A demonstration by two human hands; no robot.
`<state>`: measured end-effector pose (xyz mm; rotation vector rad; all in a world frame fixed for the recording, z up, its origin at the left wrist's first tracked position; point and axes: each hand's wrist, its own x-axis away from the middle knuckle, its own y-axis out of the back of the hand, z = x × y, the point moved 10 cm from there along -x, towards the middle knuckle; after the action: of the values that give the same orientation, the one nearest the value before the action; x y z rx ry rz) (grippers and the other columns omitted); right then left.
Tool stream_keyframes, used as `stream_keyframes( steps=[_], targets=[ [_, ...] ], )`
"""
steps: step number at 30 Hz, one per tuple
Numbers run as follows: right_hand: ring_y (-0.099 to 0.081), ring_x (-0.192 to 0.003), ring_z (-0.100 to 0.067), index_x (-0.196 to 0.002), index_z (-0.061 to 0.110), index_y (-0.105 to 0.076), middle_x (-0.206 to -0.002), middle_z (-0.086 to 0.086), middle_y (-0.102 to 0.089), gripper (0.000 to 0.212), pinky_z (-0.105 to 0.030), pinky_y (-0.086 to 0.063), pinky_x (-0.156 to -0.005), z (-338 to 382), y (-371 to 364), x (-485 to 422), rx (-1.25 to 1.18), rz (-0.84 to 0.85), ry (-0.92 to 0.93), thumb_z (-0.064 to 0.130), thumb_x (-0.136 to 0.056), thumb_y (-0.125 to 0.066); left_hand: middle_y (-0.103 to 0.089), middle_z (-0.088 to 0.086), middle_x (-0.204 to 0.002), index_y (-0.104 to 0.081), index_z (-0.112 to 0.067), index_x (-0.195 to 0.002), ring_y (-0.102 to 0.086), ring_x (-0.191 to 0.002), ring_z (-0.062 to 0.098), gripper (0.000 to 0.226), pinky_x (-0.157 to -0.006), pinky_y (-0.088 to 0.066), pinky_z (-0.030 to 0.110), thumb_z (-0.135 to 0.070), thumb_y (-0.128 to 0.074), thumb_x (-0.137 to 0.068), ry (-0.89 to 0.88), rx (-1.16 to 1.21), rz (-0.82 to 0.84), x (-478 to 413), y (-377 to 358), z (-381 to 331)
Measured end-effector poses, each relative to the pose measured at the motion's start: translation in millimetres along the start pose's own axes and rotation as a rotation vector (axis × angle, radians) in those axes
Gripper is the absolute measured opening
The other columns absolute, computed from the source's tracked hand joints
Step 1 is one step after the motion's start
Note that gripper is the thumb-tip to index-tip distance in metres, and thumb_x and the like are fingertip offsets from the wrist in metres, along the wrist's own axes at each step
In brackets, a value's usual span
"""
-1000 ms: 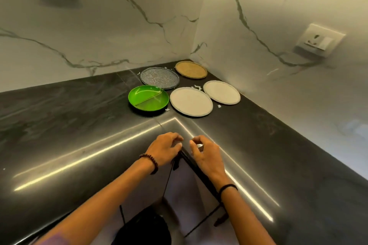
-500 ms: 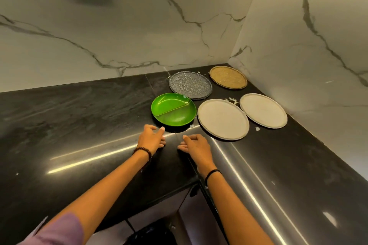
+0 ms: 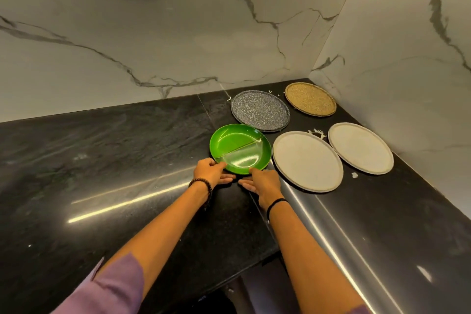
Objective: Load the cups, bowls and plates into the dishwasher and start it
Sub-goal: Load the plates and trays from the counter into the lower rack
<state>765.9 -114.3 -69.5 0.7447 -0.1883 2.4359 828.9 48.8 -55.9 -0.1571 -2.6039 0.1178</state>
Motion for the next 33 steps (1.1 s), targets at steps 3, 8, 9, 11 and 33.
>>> stream_keyframes(
  steps=[3,8,9,11,33],
  targets=[
    [-0.072,-0.064,-0.022,-0.118,-0.005,-0.058,-0.100,-0.024,-0.071,0.026,-0.024,-0.058,-0.055,2,0,5,0.007,0.023,0.046,0.001,-0.095,-0.048,-0.066,0.023,-0.087,-0.049,-0.005,-0.082,-0.069,-0.056,0.023,0.013,-0.053,-0.059,0.029,0.001,-0.054,-0.093,0.000,-0.003,0.040,4,0,4],
    [-0.073,-0.078,-0.024,-0.120,-0.004,-0.059,-0.105,-0.021,-0.071,0.025,-0.027,-0.060,-0.070,-7,6,37,-0.061,0.069,0.077,0.001,-0.098,-0.048,-0.069,0.021,-0.094,-0.058,0.004,-0.104,-0.070,-0.059,0.020,0.013,-0.056,-0.059,0.025,0.001,-0.055,-0.092,-0.026,-0.007,0.113,19,-1,11],
    [-0.072,-0.080,-0.024,-0.119,-0.004,-0.060,-0.108,-0.022,-0.070,0.025,-0.027,-0.060,-0.071,-9,9,46,-0.086,0.086,0.071,-0.001,-0.098,-0.048,-0.070,0.021,-0.092,-0.058,0.004,-0.105,-0.071,-0.061,0.021,0.013,-0.057,-0.059,0.025,0.000,-0.056,-0.092,-0.030,-0.011,0.132,26,-1,12],
    [-0.072,-0.083,-0.024,-0.115,-0.004,-0.061,-0.110,-0.022,-0.070,0.023,-0.028,-0.061,-0.073,-13,22,69,-0.148,0.092,0.069,-0.005,-0.095,-0.050,-0.071,0.020,-0.091,-0.059,0.002,-0.102,-0.072,-0.065,0.022,0.012,-0.058,-0.059,0.024,-0.002,-0.057,-0.092,-0.030,-0.018,0.183,43,-4,18],
    [-0.072,-0.070,-0.019,-0.113,0.005,-0.061,-0.095,-0.010,-0.074,0.026,-0.028,-0.060,-0.064,-195,214,346,-0.455,-0.404,0.064,-0.005,-0.089,-0.062,-0.072,0.012,-0.075,-0.061,0.003,-0.095,-0.071,-0.061,0.023,0.007,-0.058,-0.059,0.029,-0.001,-0.056,-0.091,0.054,-0.311,0.740,296,-61,165]
  ],
)
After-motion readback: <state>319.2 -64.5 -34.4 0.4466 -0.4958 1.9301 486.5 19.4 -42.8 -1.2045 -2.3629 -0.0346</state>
